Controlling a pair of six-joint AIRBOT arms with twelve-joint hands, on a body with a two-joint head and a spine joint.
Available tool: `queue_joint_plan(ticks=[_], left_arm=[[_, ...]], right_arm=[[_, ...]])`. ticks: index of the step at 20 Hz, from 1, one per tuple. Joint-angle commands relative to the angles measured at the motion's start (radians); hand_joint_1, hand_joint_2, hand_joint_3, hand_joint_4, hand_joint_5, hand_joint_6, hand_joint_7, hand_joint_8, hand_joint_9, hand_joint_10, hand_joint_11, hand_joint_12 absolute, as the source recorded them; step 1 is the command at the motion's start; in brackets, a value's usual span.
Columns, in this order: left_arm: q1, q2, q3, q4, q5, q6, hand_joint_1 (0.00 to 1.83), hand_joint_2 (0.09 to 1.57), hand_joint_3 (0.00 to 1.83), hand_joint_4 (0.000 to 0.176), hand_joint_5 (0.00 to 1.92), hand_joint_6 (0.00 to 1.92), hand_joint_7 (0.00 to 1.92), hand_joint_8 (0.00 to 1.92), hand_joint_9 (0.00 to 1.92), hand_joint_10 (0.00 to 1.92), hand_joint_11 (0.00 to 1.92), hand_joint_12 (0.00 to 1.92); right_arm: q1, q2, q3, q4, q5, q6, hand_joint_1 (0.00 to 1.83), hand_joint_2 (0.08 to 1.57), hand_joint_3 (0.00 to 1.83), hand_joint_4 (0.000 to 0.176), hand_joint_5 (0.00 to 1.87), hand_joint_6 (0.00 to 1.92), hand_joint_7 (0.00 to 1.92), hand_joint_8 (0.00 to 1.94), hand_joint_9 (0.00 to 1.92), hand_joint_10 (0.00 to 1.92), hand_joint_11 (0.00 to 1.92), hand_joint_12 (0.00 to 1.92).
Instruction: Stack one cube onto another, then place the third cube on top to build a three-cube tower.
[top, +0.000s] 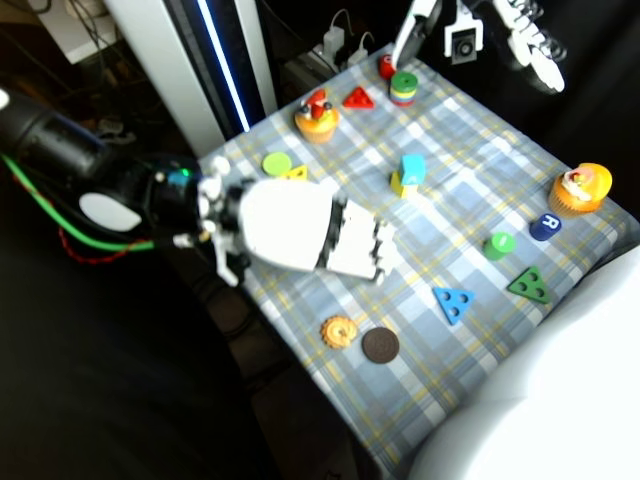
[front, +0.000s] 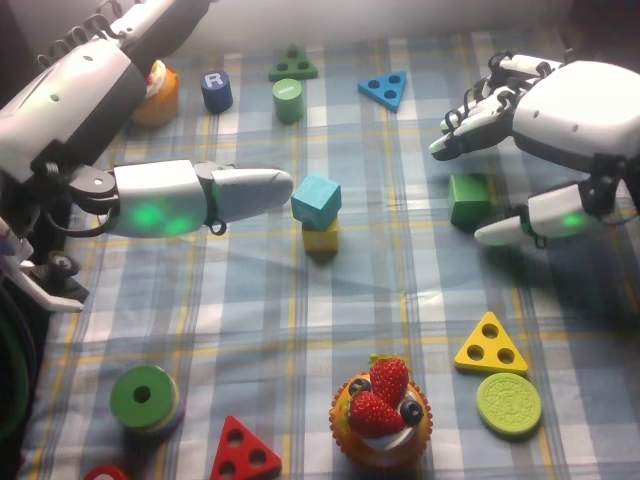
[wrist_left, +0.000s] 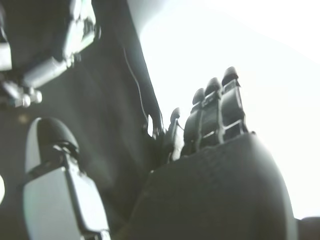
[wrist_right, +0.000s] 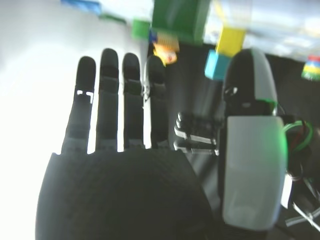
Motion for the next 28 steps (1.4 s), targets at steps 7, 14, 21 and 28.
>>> queue_joint_plan(ticks=[7, 14, 21, 28], left_arm=[[0.001, 0.010, 0.000, 0.039, -0.131, -0.036, 0.75, 0.86, 0.00, 0.124, 0.02, 0.00, 0.00, 0.00, 0.00, 0.00, 0.00, 0.00], [0.012, 0.009, 0.003, 0.023, -0.130, -0.036, 0.75, 0.84, 0.00, 0.132, 0.05, 0.01, 0.03, 0.01, 0.00, 0.00, 0.00, 0.00], [0.038, 0.042, 0.004, 0.015, -0.119, -0.036, 0.77, 0.83, 0.00, 0.124, 0.03, 0.00, 0.00, 0.00, 0.00, 0.00, 0.00, 0.00], [0.051, 0.057, 0.037, -0.040, -0.068, -0.036, 0.83, 0.92, 0.02, 0.161, 0.00, 0.00, 0.00, 0.00, 0.00, 0.00, 0.00, 0.00]], right_arm=[[0.040, -0.027, 0.028, 0.020, 0.072, -0.012, 0.91, 0.97, 0.00, 0.000, 0.84, 0.02, 0.65, 0.01, 0.54, 0.01, 0.00, 1.28], [0.064, -0.026, 0.026, -0.023, 0.092, 0.038, 1.11, 1.06, 0.00, 0.005, 1.10, 0.79, 0.90, 0.04, 0.71, 0.08, 0.04, 1.44], [0.247, -0.029, 0.043, -0.377, 0.191, 0.330, 1.17, 1.07, 0.00, 0.000, 1.07, 0.83, 0.89, 0.00, 0.71, 0.02, 0.11, 1.11], [0.331, -0.112, 0.081, -0.573, 0.198, 0.463, 1.19, 1.05, 0.00, 0.000, 1.13, 0.73, 0.90, 0.00, 0.68, 0.00, 0.00, 1.10]])
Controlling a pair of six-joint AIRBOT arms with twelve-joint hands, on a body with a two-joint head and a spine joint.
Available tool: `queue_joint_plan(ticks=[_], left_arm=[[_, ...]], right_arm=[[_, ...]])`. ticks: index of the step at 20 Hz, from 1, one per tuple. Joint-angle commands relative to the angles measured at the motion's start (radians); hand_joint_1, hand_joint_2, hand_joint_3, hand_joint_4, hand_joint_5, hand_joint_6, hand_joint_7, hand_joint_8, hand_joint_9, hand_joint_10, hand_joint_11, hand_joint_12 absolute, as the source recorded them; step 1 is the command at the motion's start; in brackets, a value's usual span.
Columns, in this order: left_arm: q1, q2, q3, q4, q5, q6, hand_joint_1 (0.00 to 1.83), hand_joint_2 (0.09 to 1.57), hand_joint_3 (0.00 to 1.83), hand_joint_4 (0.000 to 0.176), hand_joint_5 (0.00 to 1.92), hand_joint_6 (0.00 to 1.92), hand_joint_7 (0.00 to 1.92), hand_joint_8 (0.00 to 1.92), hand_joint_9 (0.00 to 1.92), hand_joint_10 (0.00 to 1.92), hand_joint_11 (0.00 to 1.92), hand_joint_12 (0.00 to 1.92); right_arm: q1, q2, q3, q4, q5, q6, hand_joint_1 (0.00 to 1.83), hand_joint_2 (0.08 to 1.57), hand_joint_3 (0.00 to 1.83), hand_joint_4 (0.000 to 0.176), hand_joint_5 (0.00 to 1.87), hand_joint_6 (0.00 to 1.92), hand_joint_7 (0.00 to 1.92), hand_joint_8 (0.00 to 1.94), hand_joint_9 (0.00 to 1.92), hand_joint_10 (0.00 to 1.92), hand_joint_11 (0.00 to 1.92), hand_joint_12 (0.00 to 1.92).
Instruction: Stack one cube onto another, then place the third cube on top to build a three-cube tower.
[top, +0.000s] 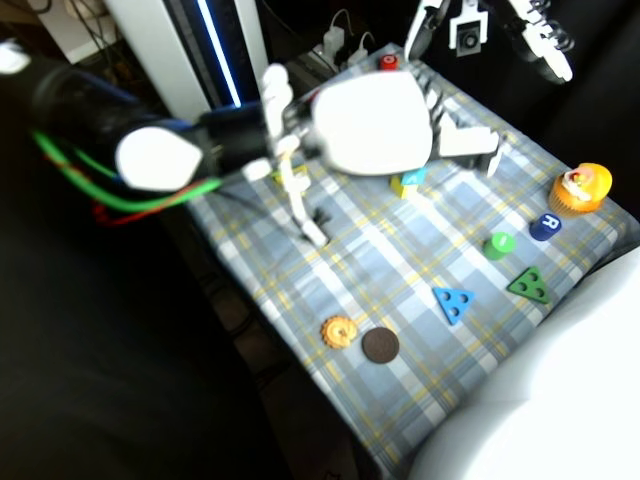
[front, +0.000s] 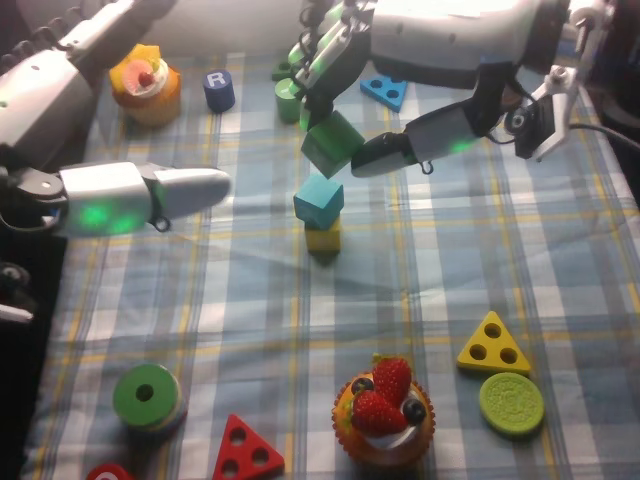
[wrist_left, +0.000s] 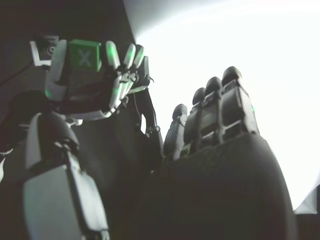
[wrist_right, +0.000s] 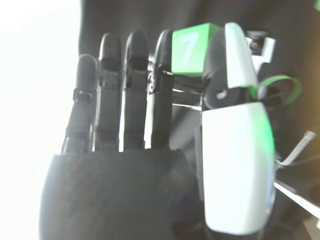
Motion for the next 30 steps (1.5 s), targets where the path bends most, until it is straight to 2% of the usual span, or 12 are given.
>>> queue_joint_plan(ticks=[1, 3, 5, 6, 8, 11, 13, 14, 16, 25, 29, 30], left_arm=[[-0.009, 0.006, 0.007, 0.021, -0.089, -0.008, 0.84, 0.92, 0.02, 0.173, 0.01, 0.00, 0.00, 0.00, 0.00, 0.00, 0.00, 0.00], [-0.009, 0.006, 0.014, 0.013, -0.079, -0.008, 0.84, 0.92, 0.01, 0.176, 0.01, 0.00, 0.00, 0.00, 0.00, 0.00, 0.03, 0.02], [-0.017, 0.002, 0.022, 0.012, -0.070, -0.008, 0.86, 0.92, 0.01, 0.173, 0.02, 0.01, 0.01, 0.00, 0.00, 0.00, 0.02, 0.01], [-0.026, -0.005, 0.030, 0.013, -0.063, -0.008, 0.85, 0.91, 0.00, 0.166, 0.05, 0.01, 0.03, 0.01, 0.01, 0.00, 0.02, 0.01], [-0.044, -0.017, 0.043, 0.016, -0.049, -0.008, 0.90, 0.92, 0.00, 0.168, 0.05, 0.01, 0.05, 0.01, 0.04, 0.01, 0.09, 0.04], [-0.055, -0.026, 0.054, 0.016, -0.040, -0.008, 0.84, 0.98, 0.02, 0.163, 0.06, 0.01, 0.05, 0.01, 0.05, 0.01, 0.11, 0.06], [-0.058, -0.026, 0.054, 0.016, -0.039, -0.008, 0.74, 1.04, 0.01, 0.175, 0.04, 0.00, 0.04, 0.00, 0.02, 0.00, 0.07, 0.06], [-0.058, -0.026, 0.055, 0.015, -0.038, -0.008, 0.73, 1.04, 0.01, 0.176, 0.03, 0.00, 0.03, 0.00, 0.01, 0.00, 0.01, 0.04], [-0.058, -0.027, 0.055, 0.014, -0.040, -0.008, 0.77, 1.02, 0.00, 0.176, 0.02, 0.00, 0.02, 0.00, 0.01, 0.00, 0.02, 0.01], [-0.073, -0.035, 0.065, 0.008, -0.049, -0.008, 0.85, 1.11, 0.01, 0.176, 0.04, 0.00, 0.04, 0.00, 0.03, 0.00, 0.07, 0.04], [-0.078, -0.037, 0.067, 0.011, -0.049, -0.008, 0.83, 1.14, 0.01, 0.169, 0.06, 0.01, 0.03, 0.00, 0.03, 0.00, 0.08, 0.07], [-0.079, -0.038, 0.068, 0.012, -0.049, -0.008, 0.82, 1.14, 0.01, 0.175, 0.06, 0.00, 0.04, 0.01, 0.04, 0.01, 0.10, 0.08]], right_arm=[[0.016, -0.003, 0.010, 0.060, 0.087, 0.005, 1.18, 1.05, 0.00, 0.000, 1.13, 0.73, 0.90, 0.00, 0.69, 0.01, 0.02, 1.11], [0.016, -0.023, 0.022, 0.060, 0.087, 0.011, 1.18, 1.06, 0.00, 0.000, 1.09, 0.80, 0.88, 0.00, 0.68, 0.00, 0.01, 1.12], [0.013, -0.041, 0.035, 0.059, 0.086, 0.021, 1.18, 1.06, 0.00, 0.000, 1.09, 0.79, 0.87, 0.00, 0.68, 0.00, 0.00, 1.15], [0.008, -0.046, 0.042, 0.059, 0.083, 0.027, 1.18, 1.06, 0.00, 0.000, 1.10, 0.78, 0.88, 0.00, 0.69, 0.00, 0.00, 1.14], [0.002, -0.048, 0.047, 0.059, 0.068, 0.028, 1.18, 1.07, 0.00, 0.000, 1.08, 0.81, 0.88, 0.00, 0.69, 0.00, 0.02, 1.19], [-0.005, -0.057, 0.057, 0.059, 0.052, 0.028, 1.18, 1.07, 0.00, 0.000, 1.08, 0.80, 0.85, 0.00, 0.64, 0.00, 0.00, 1.13], [-0.009, -0.062, 0.057, 0.050, 0.046, 0.029, 1.17, 1.07, 0.00, 0.000, 1.08, 0.81, 0.83, 0.00, 0.61, 0.00, 0.00, 1.03], [-0.009, -0.064, 0.057, 0.049, 0.043, 0.029, 1.18, 1.07, 0.00, 0.000, 1.08, 0.81, 0.82, 0.00, 0.58, 0.01, 0.00, 0.94], [-0.012, -0.064, 0.057, 0.049, 0.043, 0.030, 1.18, 1.07, 0.00, 0.000, 1.08, 0.81, 0.82, 0.00, 0.57, 0.01, 0.00, 0.91], [-0.023, -0.068, 0.057, 0.036, 0.039, 0.040, 1.17, 1.09, 0.00, 0.000, 1.03, 0.88, 0.79, 0.00, 0.56, 0.00, 0.00, 0.92], [-0.023, -0.070, 0.057, 0.033, 0.039, 0.042, 1.17, 1.09, 0.00, 0.000, 1.04, 0.87, 0.79, 0.00, 0.57, 0.00, 0.00, 0.95], [-0.023, -0.070, 0.058, 0.033, 0.039, 0.042, 1.17, 1.09, 0.00, 0.000, 1.04, 0.87, 0.79, 0.00, 0.57, 0.00, 0.00, 0.94]])
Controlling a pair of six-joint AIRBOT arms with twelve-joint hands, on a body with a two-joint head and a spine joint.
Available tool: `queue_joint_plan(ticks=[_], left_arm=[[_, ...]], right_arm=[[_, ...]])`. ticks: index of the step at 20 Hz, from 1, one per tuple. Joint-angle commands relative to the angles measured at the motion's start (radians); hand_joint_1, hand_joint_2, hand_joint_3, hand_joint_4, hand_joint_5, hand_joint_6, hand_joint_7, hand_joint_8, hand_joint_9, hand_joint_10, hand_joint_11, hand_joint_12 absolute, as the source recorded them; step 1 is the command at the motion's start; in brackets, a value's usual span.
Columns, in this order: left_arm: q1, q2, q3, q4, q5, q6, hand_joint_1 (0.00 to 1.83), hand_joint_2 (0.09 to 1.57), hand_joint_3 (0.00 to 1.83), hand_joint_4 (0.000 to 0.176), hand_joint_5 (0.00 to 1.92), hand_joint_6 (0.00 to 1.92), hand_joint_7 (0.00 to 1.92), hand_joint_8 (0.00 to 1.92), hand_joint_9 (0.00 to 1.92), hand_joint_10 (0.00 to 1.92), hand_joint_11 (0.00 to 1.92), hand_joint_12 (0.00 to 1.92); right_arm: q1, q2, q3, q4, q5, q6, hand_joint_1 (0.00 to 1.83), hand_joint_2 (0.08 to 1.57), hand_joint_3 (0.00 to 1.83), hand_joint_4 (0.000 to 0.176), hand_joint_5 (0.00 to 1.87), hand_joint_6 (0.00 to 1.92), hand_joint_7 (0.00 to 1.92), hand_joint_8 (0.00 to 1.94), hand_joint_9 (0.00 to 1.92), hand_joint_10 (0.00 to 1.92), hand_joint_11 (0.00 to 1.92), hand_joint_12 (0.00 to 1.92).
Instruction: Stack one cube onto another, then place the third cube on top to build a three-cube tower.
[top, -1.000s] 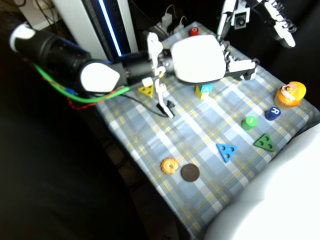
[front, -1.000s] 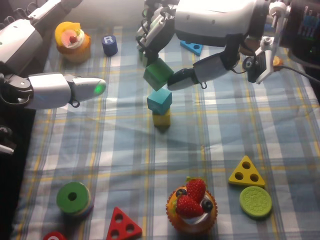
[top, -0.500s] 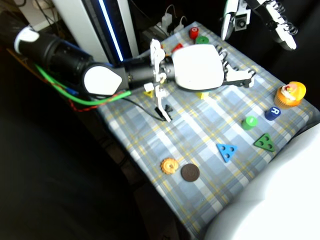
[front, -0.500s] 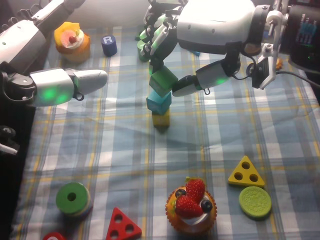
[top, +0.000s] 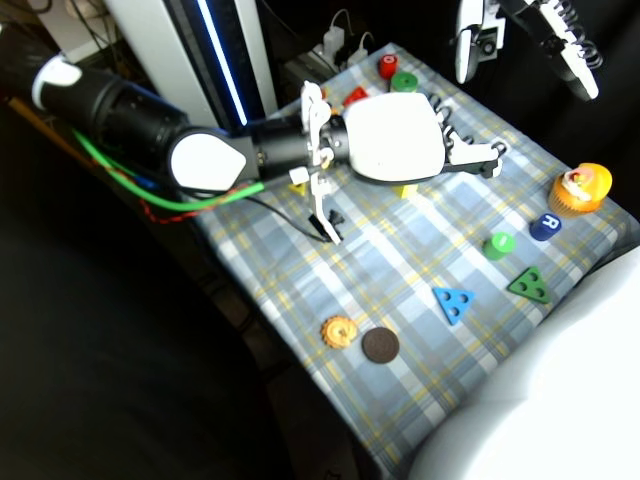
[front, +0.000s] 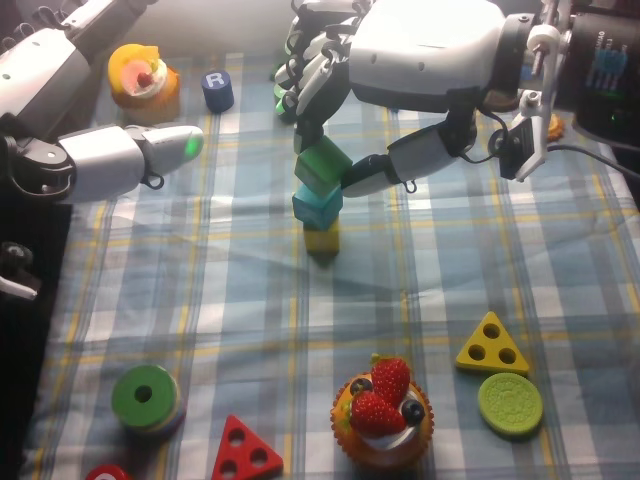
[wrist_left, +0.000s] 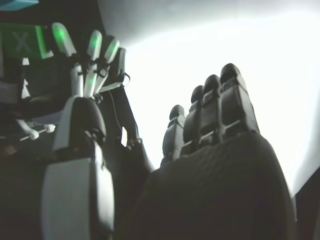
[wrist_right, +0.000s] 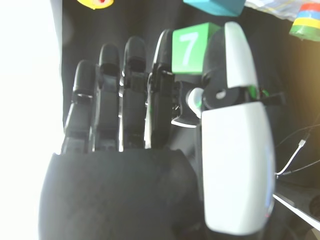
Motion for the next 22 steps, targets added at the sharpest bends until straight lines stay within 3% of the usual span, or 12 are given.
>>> queue_joint_plan(ticks=[1, 3, 7, 8, 12, 17, 20, 21, 22], left_arm=[[-0.017, -0.006, 0.008, 0.026, -0.117, -0.008, 0.83, 1.14, 0.00, 0.176, 0.07, 0.00, 0.05, 0.00, 0.05, 0.00, 0.04, 0.22], [-0.017, -0.006, 0.010, 0.026, -0.116, -0.008, 0.81, 1.14, 0.00, 0.176, 0.07, 0.00, 0.06, 0.00, 0.05, 0.00, 0.00, 0.35], [-0.019, -0.007, 0.010, 0.027, -0.117, -0.008, 0.82, 1.14, 0.00, 0.166, 0.09, 0.00, 0.07, 0.00, 0.07, 0.01, 0.00, 0.39], [-0.019, -0.008, 0.010, 0.027, -0.117, -0.008, 0.80, 1.14, 0.00, 0.174, 0.08, 0.00, 0.07, 0.00, 0.07, 0.00, 0.00, 0.40], [-0.019, -0.008, 0.010, 0.027, -0.117, -0.008, 0.79, 1.14, 0.00, 0.176, 0.08, 0.00, 0.08, 0.00, 0.09, 0.00, 0.00, 0.45], [-0.019, -0.010, 0.011, 0.027, -0.119, -0.008, 0.79, 1.14, 0.00, 0.173, 0.09, 0.00, 0.08, 0.00, 0.07, 0.00, 0.00, 0.37], [-0.019, -0.013, 0.011, 0.028, -0.117, -0.008, 0.82, 1.13, 0.00, 0.155, 0.10, 0.00, 0.08, 0.00, 0.08, 0.00, 0.00, 0.40], [-0.019, -0.013, 0.011, 0.028, -0.117, -0.008, 0.81, 1.14, 0.00, 0.164, 0.10, 0.00, 0.08, 0.00, 0.07, 0.00, 0.00, 0.37], [-0.019, -0.014, 0.011, 0.029, -0.117, -0.008, 0.80, 1.14, 0.00, 0.159, 0.09, 0.00, 0.07, 0.00, 0.06, 0.00, 0.00, 0.34]], right_arm=[[0.006, -0.003, 0.000, 0.044, 0.088, 0.006, 1.17, 1.09, 0.00, 0.000, 1.03, 0.89, 0.78, 0.00, 0.56, 0.00, 0.00, 0.91], [0.006, -0.004, 0.001, 0.040, 0.088, 0.006, 1.17, 1.09, 0.00, 0.000, 1.03, 0.89, 0.78, 0.00, 0.56, 0.00, 0.00, 0.90], [0.002, -0.006, 0.002, 0.038, 0.088, 0.006, 1.17, 1.08, 0.00, 0.000, 1.04, 0.87, 0.81, 0.01, 0.59, 0.01, 0.00, 0.94], [0.001, -0.006, 0.002, 0.038, 0.088, 0.006, 1.17, 1.09, 0.00, 0.000, 1.04, 0.87, 0.81, 0.01, 0.59, 0.01, 0.00, 0.94], [-0.001, -0.006, 0.004, 0.034, 0.084, 0.006, 1.17, 1.09, 0.00, 0.000, 1.03, 0.89, 0.79, 0.00, 0.59, 0.00, 0.00, 0.92], [-0.001, -0.005, 0.008, 0.034, 0.083, 0.006, 1.12, 1.10, 0.00, 0.000, 1.01, 0.93, 0.74, 0.00, 0.50, 0.00, 0.00, 0.73], [0.000, -0.005, 0.013, 0.038, 0.083, 0.006, 1.12, 1.11, 0.00, 0.000, 0.99, 0.96, 0.76, 0.01, 0.56, 0.02, 0.00, 0.93], [0.000, -0.005, 0.017, 0.044, 0.083, 0.006, 1.11, 1.11, 0.00, 0.000, 0.98, 0.98, 0.77, 0.01, 0.59, 0.03, 0.00, 1.01], [0.001, -0.006, 0.020, 0.048, 0.083, 0.006, 1.10, 1.11, 0.00, 0.000, 0.99, 0.97, 0.76, 0.01, 0.59, 0.02, 0.00, 1.08]])
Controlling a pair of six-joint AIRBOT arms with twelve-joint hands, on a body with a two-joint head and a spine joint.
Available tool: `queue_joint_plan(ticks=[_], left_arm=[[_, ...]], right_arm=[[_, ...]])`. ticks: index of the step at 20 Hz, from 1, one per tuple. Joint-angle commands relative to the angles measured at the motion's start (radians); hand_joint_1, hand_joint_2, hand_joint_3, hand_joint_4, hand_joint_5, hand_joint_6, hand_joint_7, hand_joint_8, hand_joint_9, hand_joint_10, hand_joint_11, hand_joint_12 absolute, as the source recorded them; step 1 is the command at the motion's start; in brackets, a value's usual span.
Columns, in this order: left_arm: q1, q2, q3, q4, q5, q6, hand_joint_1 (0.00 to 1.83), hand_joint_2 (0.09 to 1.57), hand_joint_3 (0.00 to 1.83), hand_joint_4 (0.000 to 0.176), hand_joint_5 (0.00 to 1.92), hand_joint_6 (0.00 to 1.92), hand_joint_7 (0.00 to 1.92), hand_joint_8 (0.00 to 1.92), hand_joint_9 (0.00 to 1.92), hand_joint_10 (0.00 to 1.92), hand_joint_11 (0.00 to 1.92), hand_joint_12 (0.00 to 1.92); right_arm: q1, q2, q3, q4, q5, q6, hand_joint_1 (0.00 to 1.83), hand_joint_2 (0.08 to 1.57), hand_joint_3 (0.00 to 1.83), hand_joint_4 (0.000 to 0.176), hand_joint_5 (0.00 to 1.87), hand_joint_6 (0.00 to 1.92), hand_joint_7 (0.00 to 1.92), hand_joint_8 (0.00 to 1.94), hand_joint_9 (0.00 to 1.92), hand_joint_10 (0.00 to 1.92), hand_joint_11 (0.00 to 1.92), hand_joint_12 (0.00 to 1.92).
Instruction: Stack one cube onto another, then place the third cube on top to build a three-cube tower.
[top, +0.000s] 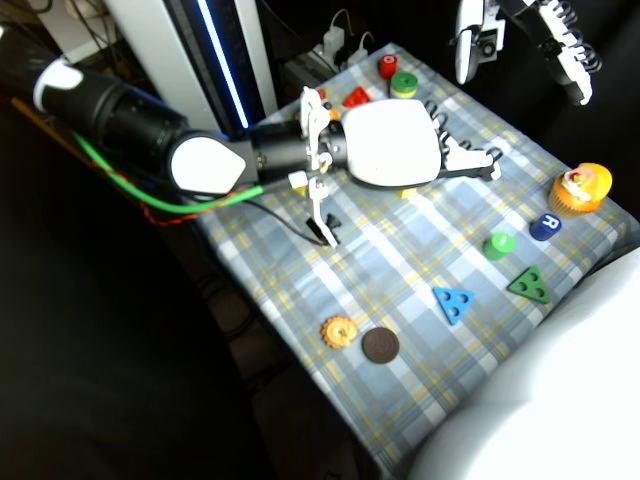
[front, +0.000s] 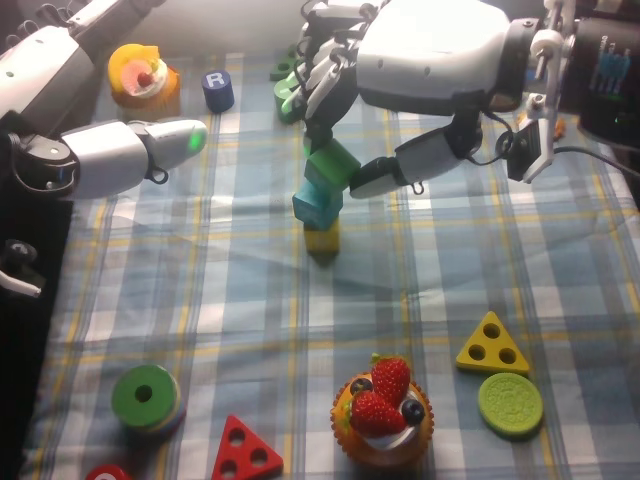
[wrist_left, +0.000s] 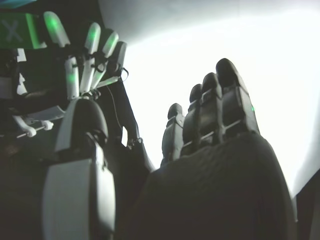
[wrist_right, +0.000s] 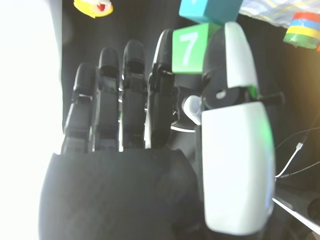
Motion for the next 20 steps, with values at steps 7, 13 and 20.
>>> queue_joint_plan(ticks=[7, 13, 20], left_arm=[[-0.014, -0.011, 0.007, 0.027, -0.114, -0.008, 0.80, 1.13, 0.00, 0.147, 0.09, 0.00, 0.05, 0.00, 0.05, 0.00, 0.00, 0.35], [-0.018, -0.012, 0.010, 0.027, -0.117, -0.008, 0.78, 1.14, 0.00, 0.172, 0.09, 0.00, 0.10, 0.00, 0.11, 0.01, 0.00, 0.53], [-0.018, -0.013, 0.010, 0.027, -0.117, -0.008, 0.75, 1.14, 0.00, 0.163, 0.10, 0.00, 0.10, 0.00, 0.12, 0.00, 0.00, 0.54]], right_arm=[[0.021, -0.009, 0.008, 0.052, 0.087, 0.005, 1.07, 1.11, 0.00, 0.036, 0.98, 0.97, 0.75, 0.00, 0.59, 0.01, 0.02, 1.02], [0.027, -0.021, 0.006, 0.034, 0.087, 0.005, 1.09, 1.10, 0.00, 0.002, 1.00, 0.95, 0.79, 0.01, 0.65, 0.02, 0.02, 1.18], [0.027, -0.022, 0.005, 0.030, 0.087, 0.010, 1.06, 1.10, 0.00, 0.083, 0.99, 0.96, 0.78, 0.00, 0.63, 0.01, 0.00, 1.23]])
